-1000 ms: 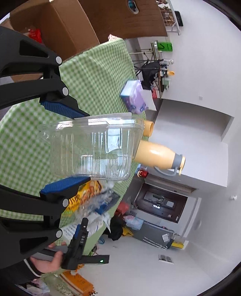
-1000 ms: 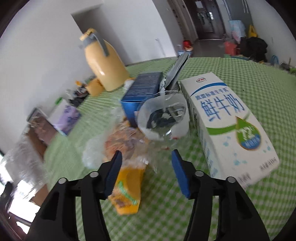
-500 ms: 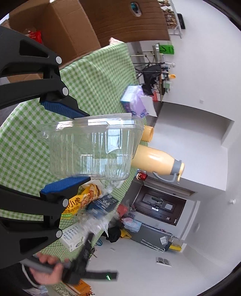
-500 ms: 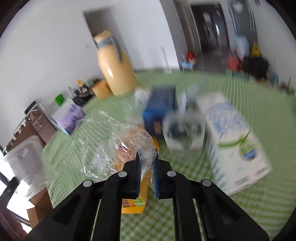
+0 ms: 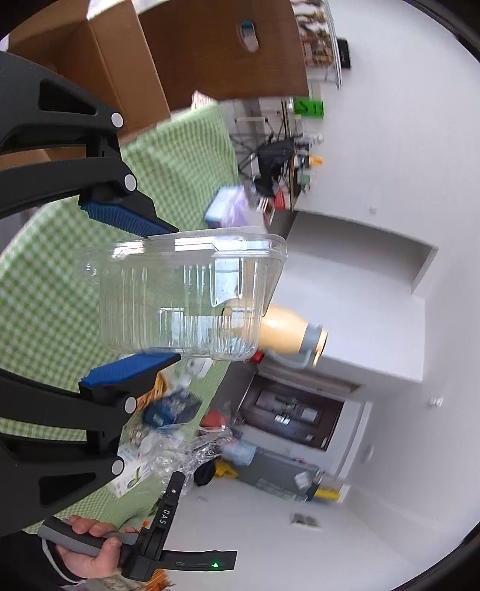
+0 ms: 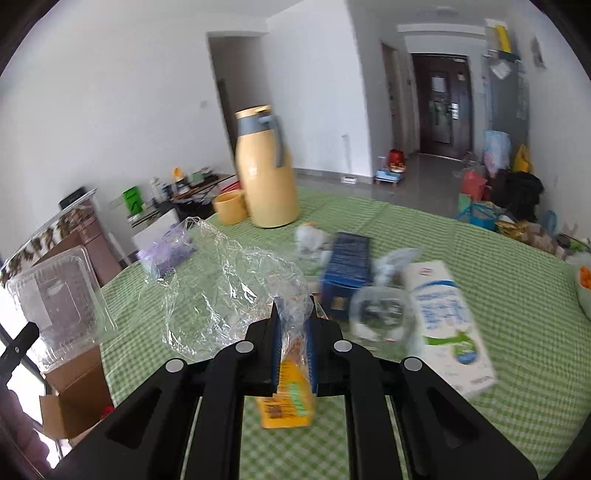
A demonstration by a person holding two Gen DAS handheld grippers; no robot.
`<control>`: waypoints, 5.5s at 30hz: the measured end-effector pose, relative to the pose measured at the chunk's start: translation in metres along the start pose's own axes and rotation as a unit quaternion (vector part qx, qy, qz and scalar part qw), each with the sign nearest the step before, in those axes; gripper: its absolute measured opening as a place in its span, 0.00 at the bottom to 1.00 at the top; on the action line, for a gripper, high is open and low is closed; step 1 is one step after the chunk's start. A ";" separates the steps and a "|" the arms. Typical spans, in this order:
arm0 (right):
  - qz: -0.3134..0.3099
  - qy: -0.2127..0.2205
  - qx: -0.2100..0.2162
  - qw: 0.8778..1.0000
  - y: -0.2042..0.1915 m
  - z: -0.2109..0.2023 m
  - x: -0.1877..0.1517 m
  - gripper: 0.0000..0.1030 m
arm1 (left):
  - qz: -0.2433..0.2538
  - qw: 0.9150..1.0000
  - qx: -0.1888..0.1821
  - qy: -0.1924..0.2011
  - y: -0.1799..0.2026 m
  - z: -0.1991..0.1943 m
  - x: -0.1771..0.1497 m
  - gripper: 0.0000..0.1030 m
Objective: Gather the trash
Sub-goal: 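Carry container and plastic wrap over the box and release them, then move both grippers back over the table trash, then grasp the yellow snack bag with the left gripper while the right gripper grasps the milk carton, then carry snack bag and milk carton into the box and open both grippers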
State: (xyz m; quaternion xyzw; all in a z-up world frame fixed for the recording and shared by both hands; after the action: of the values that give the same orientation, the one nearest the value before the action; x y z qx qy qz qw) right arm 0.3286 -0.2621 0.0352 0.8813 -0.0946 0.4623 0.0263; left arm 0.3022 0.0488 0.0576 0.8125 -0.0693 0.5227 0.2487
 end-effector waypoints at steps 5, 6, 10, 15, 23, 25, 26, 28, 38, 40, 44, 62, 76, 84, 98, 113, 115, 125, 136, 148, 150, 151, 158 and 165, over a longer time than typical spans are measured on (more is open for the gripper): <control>-0.066 -0.007 0.078 0.995 -0.104 0.008 -0.001 0.11 | -0.023 0.997 0.069 0.031 -0.057 -0.050 0.006 0.56; -0.076 -0.011 0.096 0.992 -0.124 0.009 -0.004 0.11 | -0.028 0.995 0.085 0.036 -0.069 -0.060 0.006 0.56; -0.130 -0.034 0.192 0.972 -0.231 0.005 -0.022 0.11 | -0.046 0.982 0.177 0.046 -0.126 -0.112 0.000 0.56; -0.198 -0.046 0.283 0.937 -0.351 -0.020 -0.050 0.11 | -0.067 0.959 0.272 0.050 -0.179 -0.175 -0.017 0.56; -0.257 -0.065 0.324 0.908 -0.428 -0.029 -0.085 0.11 | -0.103 0.939 0.325 0.038 -0.224 -0.216 -0.044 0.56; -0.262 -0.066 0.319 0.908 -0.429 -0.023 -0.086 0.11 | -0.102 0.941 0.322 0.031 -0.228 -0.213 -0.047 0.56; -0.268 -0.067 0.312 0.909 -0.430 -0.019 -0.087 0.11 | -0.103 0.941 0.322 0.024 -0.228 -0.211 -0.048 0.56; -0.279 -0.073 0.301 0.909 -0.427 -0.012 -0.093 0.11 | -0.110 0.939 0.327 -0.009 -0.235 -0.204 -0.060 0.56; -0.352 -0.118 0.260 0.891 -0.432 0.013 -0.140 0.12 | -0.282 0.887 0.287 -0.224 -0.299 -0.153 -0.151 0.57; -0.360 -0.123 0.259 0.888 -0.435 0.014 -0.146 0.12 | -0.292 0.881 0.289 -0.237 -0.307 -0.147 -0.162 0.57; -0.371 -0.127 0.254 0.884 -0.440 0.019 -0.153 0.12 | -0.289 0.883 0.282 -0.241 -0.308 -0.139 -0.161 0.58; -0.502 -0.188 0.164 0.829 -0.480 0.096 -0.195 0.70 | -0.293 0.875 0.310 -0.231 -0.335 -0.134 -0.161 0.87; -0.503 -0.189 0.157 0.829 -0.487 0.100 -0.190 0.72 | -0.290 0.877 0.312 -0.221 -0.337 -0.142 -0.150 0.88; -0.464 -0.173 0.172 0.852 -0.470 0.076 -0.172 0.72 | -0.253 0.894 0.318 -0.190 -0.313 -0.152 -0.126 0.88; -0.162 0.162 0.238 0.944 -0.320 -0.040 -0.029 0.82 | 0.025 0.941 0.324 0.099 -0.164 -0.168 -0.006 0.94; 0.012 0.131 -0.026 0.991 0.035 -0.013 -0.022 0.82 | 0.067 0.994 0.083 0.007 0.028 0.020 -0.031 0.93; 0.036 0.113 -0.071 0.990 0.084 -0.013 -0.031 0.82 | 0.064 0.997 0.022 -0.021 0.068 0.062 -0.045 0.93; 0.087 0.055 -0.140 0.985 0.200 -0.013 -0.090 0.82 | 0.077 0.982 -0.034 -0.169 0.178 0.233 -0.139 0.93; 0.057 -0.014 -0.121 0.991 0.167 0.052 -0.098 0.84 | 0.071 0.972 -0.019 -0.222 0.163 0.224 -0.139 0.03; 0.108 -0.032 -0.136 0.984 0.179 0.057 -0.093 0.69 | 0.076 0.986 -0.065 -0.130 0.184 0.132 -0.066 0.00; 0.093 0.011 -0.159 0.983 0.185 0.024 -0.079 0.68 | 0.082 0.987 -0.063 -0.121 0.185 0.128 -0.059 0.00; 0.092 0.029 -0.167 0.981 0.188 0.007 -0.073 0.68 | 0.081 0.988 -0.064 -0.115 0.186 0.126 -0.055 0.00; 0.101 0.075 -0.182 0.975 0.212 -0.053 -0.052 0.68 | 0.072 0.990 -0.070 -0.101 0.195 0.111 -0.043 0.00; 0.084 0.109 -0.156 0.978 0.183 -0.078 -0.029 0.68 | 0.068 0.993 -0.050 -0.083 0.173 0.088 -0.026 0.00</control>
State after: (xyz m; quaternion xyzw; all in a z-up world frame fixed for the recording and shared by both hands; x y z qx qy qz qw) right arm 0.2144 -0.4273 0.0485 0.7995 -0.2357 0.5358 0.1349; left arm 0.2983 -0.1473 0.0632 0.8330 -0.1708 0.4653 0.2458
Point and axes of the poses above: each gripper's, at about its wrist camera, not at the fingertips, and z roughly the way its jaws point, y to its right, x to its top, the point moved 9 cm from there along z, roughly the way its jaws point, and after that the axes turned 12 degrees about -x, right-handed, at the moved point
